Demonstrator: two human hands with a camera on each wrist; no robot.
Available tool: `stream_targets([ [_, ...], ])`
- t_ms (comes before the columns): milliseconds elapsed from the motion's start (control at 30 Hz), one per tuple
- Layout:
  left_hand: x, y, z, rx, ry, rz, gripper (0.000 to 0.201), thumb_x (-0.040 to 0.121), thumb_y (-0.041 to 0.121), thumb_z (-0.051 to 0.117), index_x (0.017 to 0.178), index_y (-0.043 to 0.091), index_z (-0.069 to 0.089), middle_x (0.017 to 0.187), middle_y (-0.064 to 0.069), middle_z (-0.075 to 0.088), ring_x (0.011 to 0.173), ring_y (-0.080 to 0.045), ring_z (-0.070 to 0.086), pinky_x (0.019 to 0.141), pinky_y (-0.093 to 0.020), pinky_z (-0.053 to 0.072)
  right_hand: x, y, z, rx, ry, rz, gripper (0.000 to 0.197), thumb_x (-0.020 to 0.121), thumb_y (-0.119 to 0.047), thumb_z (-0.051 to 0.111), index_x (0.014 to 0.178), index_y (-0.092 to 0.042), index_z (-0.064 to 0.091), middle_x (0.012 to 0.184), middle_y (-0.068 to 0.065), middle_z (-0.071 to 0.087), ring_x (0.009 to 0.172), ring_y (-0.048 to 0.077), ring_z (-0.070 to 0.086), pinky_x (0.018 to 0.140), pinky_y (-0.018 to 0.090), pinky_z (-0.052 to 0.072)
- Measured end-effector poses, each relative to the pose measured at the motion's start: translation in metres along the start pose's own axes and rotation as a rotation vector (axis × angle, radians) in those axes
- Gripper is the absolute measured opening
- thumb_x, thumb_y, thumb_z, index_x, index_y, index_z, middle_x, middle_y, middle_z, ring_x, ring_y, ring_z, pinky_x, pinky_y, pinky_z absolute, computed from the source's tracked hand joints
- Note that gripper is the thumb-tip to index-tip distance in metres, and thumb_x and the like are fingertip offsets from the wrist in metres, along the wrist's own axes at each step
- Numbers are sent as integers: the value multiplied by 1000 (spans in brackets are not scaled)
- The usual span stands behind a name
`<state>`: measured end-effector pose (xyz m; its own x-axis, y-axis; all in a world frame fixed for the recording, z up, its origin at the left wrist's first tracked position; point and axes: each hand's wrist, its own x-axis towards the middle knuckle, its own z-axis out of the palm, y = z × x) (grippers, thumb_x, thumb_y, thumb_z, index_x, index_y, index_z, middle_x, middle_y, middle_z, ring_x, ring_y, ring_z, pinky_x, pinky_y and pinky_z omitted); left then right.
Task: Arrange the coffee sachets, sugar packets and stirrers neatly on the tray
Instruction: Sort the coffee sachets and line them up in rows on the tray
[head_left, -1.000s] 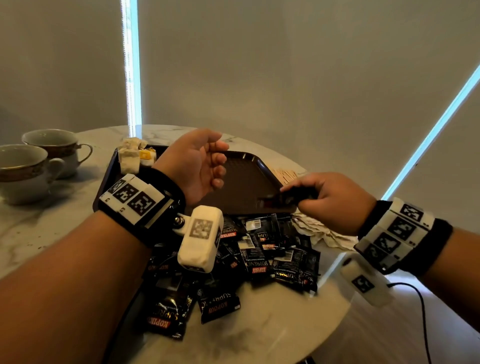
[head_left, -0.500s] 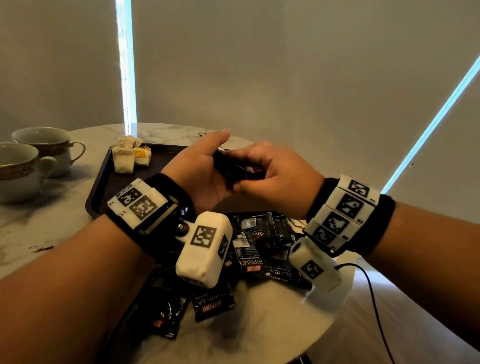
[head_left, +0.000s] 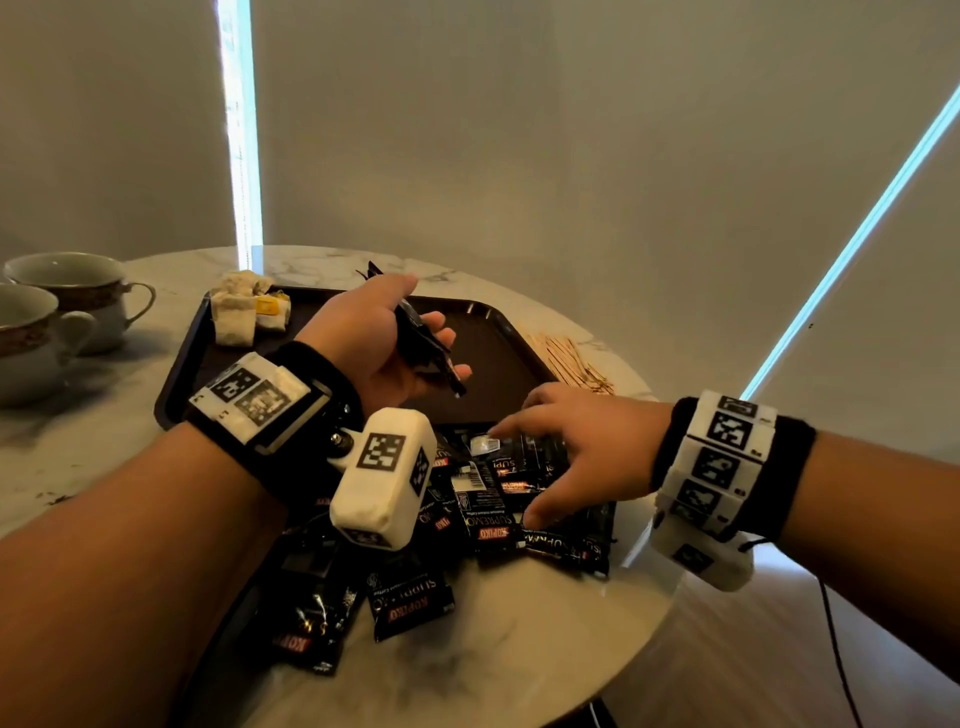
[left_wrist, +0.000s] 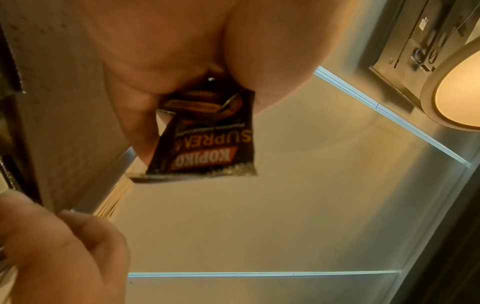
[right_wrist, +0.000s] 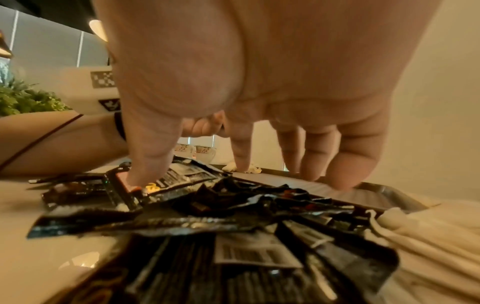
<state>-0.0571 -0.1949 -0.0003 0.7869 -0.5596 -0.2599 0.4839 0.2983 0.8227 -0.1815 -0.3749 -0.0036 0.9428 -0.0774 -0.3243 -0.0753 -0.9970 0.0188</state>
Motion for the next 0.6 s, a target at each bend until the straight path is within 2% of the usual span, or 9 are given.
stream_targets([
  [67, 1, 0, -1, 6, 4, 2, 55, 102, 37, 54, 147, 9, 38, 115, -11, 61, 100, -24, 64, 57, -49, 61, -1, -3, 0, -9, 12, 97, 79, 73, -74, 66, 141, -41, 42, 132, -7, 43, 113, 12, 50, 93, 36, 55],
  [133, 3, 1, -1, 8, 8, 6, 56, 102, 37, 55, 147, 9, 38, 114, -11, 61, 99, -24, 64, 56, -48, 61, -6, -1, -7, 140, 87, 218, 54, 89, -59, 56, 127, -21, 54, 116, 5, 61, 93, 14, 61, 81, 38, 60],
  [200, 6, 1, -3, 15, 13, 9, 56, 102, 37, 55, 147, 9, 38, 114, -11, 61, 99, -23, 64, 56, -47, 61, -9, 9, -13, 322, 100, 361, 39, 96, -46, 51, 114, -11, 58, 99, 12, 66, 79, 22, 67, 71, 40, 59],
  [300, 8, 0, -4, 25, 20, 8, 54, 102, 37, 55, 146, 9, 39, 115, -10, 61, 100, -23, 65, 58, -46, 61, -15, 22, -8, 477, -14, 533, 39, 96, -46, 55, 114, -12, 57, 103, 18, 67, 90, 35, 73, 75, 45, 63],
  [500, 11, -2, -5, 28, -8, 6, 51, 102, 38, 54, 143, 10, 41, 111, -8, 61, 98, -22, 64, 60, -47, 62, -11, 29, 8, 727, -86, 682, 43, 94, -45, 62, 113, -6, 59, 97, 15, 67, 82, 30, 71, 78, 44, 62],
  [600, 12, -4, -5, 32, -13, 2, 50, 101, 39, 54, 139, 9, 44, 109, -8, 61, 96, -21, 64, 60, -47, 61, -7, 24, 11, 760, -85, 700, 51, 89, -48, 67, 116, -5, 57, 101, 16, 68, 84, 31, 72, 71, 42, 62],
])
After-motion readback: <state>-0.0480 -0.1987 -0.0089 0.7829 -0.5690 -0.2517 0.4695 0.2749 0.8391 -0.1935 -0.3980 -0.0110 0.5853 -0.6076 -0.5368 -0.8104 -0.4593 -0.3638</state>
